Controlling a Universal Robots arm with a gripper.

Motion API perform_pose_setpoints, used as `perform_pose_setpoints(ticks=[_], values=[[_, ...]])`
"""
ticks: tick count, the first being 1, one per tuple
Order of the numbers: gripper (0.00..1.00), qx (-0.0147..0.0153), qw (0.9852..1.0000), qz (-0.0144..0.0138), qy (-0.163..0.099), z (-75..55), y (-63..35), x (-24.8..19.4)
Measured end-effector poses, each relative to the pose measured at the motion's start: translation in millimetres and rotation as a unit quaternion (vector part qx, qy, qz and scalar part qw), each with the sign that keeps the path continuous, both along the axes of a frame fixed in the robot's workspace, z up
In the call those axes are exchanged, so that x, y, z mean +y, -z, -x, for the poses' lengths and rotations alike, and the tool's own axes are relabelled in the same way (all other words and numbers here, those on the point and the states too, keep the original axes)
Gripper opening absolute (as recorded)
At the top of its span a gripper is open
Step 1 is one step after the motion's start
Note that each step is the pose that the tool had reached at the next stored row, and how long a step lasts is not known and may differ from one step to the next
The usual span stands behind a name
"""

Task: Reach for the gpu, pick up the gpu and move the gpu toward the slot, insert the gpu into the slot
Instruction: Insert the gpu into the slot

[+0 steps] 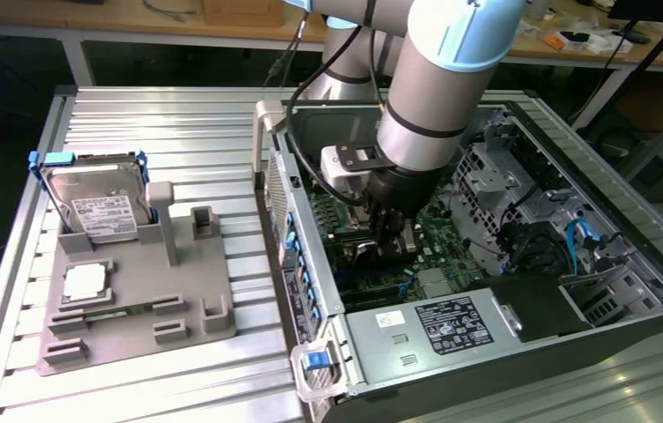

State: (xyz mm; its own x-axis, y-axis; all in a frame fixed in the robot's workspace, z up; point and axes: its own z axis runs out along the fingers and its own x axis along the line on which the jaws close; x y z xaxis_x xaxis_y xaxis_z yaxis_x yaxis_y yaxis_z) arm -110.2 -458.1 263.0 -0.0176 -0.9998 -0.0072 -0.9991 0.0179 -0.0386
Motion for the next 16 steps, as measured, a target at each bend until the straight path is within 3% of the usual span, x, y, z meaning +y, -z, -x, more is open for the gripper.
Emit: perform_pose_setpoints(ticks=[16], values=[[0.27, 0.0001, 1.0000, 0.0001, 0.000, 0.6, 4.4, 0.1]])
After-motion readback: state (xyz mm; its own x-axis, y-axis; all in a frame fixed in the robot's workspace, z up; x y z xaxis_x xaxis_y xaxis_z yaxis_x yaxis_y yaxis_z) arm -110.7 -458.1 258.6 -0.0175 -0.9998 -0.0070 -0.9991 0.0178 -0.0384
